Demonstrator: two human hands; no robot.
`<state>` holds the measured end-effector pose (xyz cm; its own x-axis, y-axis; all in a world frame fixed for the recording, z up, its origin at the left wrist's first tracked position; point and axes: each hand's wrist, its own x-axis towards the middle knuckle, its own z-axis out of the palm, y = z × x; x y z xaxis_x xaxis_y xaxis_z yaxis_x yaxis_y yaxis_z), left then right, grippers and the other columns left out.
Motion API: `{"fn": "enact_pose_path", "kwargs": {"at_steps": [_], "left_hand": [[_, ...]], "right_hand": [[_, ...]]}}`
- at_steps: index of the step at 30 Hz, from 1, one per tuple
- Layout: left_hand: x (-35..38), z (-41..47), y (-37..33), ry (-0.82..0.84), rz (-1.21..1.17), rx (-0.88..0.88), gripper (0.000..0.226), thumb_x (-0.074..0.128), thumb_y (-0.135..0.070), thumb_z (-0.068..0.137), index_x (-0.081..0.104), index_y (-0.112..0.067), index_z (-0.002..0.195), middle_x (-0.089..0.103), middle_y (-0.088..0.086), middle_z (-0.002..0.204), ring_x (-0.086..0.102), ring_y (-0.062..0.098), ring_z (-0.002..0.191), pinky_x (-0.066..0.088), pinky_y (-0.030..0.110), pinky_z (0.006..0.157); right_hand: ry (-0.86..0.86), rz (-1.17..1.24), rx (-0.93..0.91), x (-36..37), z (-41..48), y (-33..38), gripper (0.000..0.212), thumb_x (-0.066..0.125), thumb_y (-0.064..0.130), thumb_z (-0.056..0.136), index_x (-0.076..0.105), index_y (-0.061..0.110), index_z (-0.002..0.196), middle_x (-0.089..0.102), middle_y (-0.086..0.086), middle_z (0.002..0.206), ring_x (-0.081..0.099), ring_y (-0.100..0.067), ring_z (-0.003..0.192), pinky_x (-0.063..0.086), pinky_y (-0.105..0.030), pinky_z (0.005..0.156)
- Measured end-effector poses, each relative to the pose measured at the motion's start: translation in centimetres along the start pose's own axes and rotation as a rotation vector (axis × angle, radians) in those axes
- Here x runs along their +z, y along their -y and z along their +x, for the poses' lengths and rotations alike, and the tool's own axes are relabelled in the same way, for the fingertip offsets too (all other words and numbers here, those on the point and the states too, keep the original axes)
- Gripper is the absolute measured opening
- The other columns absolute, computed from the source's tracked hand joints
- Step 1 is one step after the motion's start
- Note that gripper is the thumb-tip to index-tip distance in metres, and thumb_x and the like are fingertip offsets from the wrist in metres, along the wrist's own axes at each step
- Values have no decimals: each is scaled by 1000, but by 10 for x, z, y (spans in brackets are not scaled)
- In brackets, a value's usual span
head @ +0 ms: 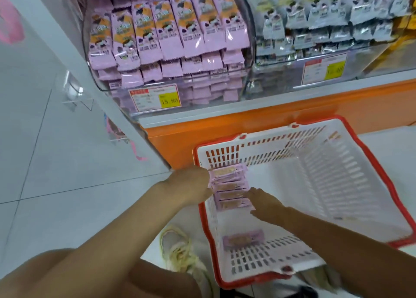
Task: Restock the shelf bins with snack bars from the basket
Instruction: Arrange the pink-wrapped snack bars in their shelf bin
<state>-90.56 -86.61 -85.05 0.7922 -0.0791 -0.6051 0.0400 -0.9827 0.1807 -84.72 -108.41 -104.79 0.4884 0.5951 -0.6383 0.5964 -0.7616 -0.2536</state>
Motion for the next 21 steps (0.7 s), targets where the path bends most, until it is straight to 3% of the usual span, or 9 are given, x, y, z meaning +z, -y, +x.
{"fn": "enact_pose_path", "kwargs": {"at_steps": [2,4,7,11,15,17,21], "left_hand": [[9,9,5,20,8,-12,29,46,-28,98,47,-7,77,56,9,85,54,24,84,32,26,65],[15,18,11,14,-25,-40,38,47,-27,97,35,-14,63,41,0,66,43,14,63,30,26,57],[19,27,20,8,-88,-65,36,47,-26,95,40,-14,62,39,0,61,36,10,54,28,25,49],[21,32,25,10,-116,-68,31,49,-29,95,48,-12,69,45,3,65,42,13,58,34,28,55],[22,32,28,11,-121,-55,33,48,-32,95,58,-7,76,55,8,74,52,19,67,43,32,62],[24,31,30,9,-134,-50,33,48,-32,95,62,-5,83,62,10,82,58,22,75,48,36,69],[27,30,31,12,-146,-54,30,47,-33,95,64,-8,90,65,8,89,61,21,82,53,38,75]], "right_hand": [[-57,63,36,8,11,1,58,55,15,91,31,17,144,34,-5,145,37,-23,128,40,-35,102],[-98,105,25,15,22,5,57,53,8,88,36,16,142,38,-4,142,40,-23,123,43,-35,98],[-97,56,-17,22,39,10,53,48,8,91,38,14,142,37,-6,147,40,-25,127,43,-36,99],[-112,-14,-114,27,46,11,55,46,8,94,32,12,147,31,-7,154,38,-28,133,44,-37,99],[-112,-42,-189,31,45,10,48,45,10,95,38,11,143,36,-7,149,41,-27,129,40,-36,99],[22,-85,-220,38,43,8,46,49,23,97,41,10,140,37,-11,145,40,-29,128,37,-38,102],[155,-162,-295,64,34,2,73,65,52,82,34,19,139,43,-6,133,46,-23,115,41,-38,98]]}}
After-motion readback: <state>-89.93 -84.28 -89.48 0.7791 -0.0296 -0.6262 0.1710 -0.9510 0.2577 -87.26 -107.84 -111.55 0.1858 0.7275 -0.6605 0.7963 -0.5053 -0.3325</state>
